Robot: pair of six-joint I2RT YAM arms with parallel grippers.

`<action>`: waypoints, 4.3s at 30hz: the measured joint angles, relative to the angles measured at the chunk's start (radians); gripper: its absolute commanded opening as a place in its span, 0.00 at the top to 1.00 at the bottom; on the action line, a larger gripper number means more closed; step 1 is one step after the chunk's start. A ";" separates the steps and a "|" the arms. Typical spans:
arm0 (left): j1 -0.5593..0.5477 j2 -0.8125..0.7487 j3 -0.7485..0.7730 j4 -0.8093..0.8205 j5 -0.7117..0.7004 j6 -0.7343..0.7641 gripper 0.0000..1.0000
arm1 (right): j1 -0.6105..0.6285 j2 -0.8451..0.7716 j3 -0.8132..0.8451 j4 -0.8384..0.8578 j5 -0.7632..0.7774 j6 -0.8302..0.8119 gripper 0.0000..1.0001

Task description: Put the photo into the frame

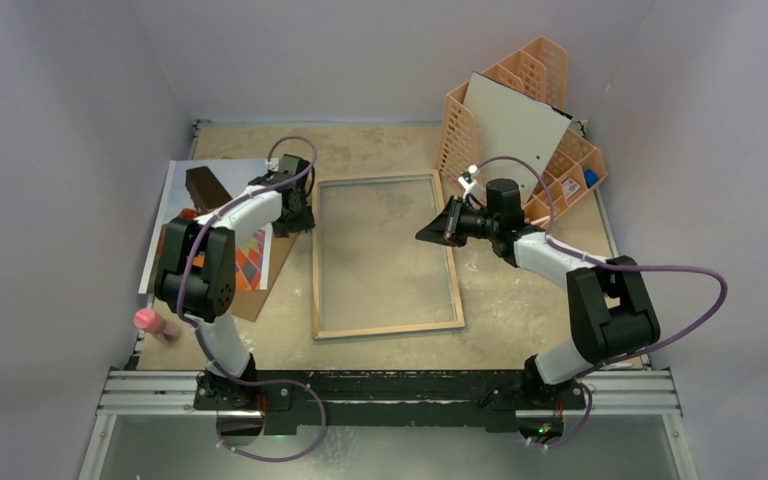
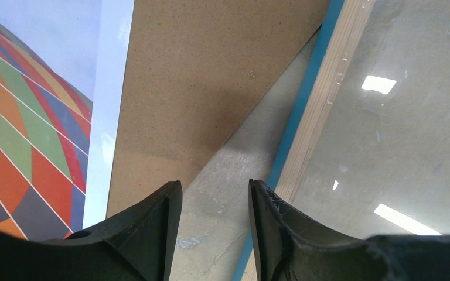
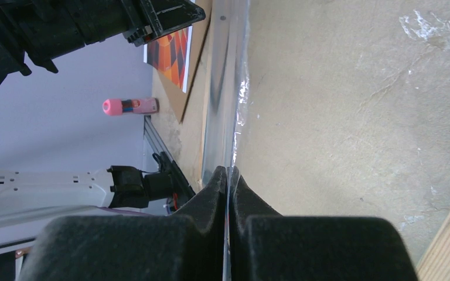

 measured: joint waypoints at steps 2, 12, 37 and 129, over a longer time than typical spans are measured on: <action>0.001 0.005 0.006 -0.006 -0.004 -0.001 0.52 | -0.003 0.000 -0.006 0.002 -0.001 0.000 1.00; 0.017 0.010 0.019 -0.040 -0.028 -0.018 0.51 | -0.008 0.008 -0.063 0.050 0.008 0.004 1.00; 0.019 0.024 0.028 -0.049 -0.027 -0.025 0.51 | -0.033 0.051 -0.114 0.102 0.061 0.019 1.00; 0.019 0.057 0.032 -0.035 0.063 -0.025 0.51 | -0.041 0.117 -0.336 0.715 -0.042 0.145 1.00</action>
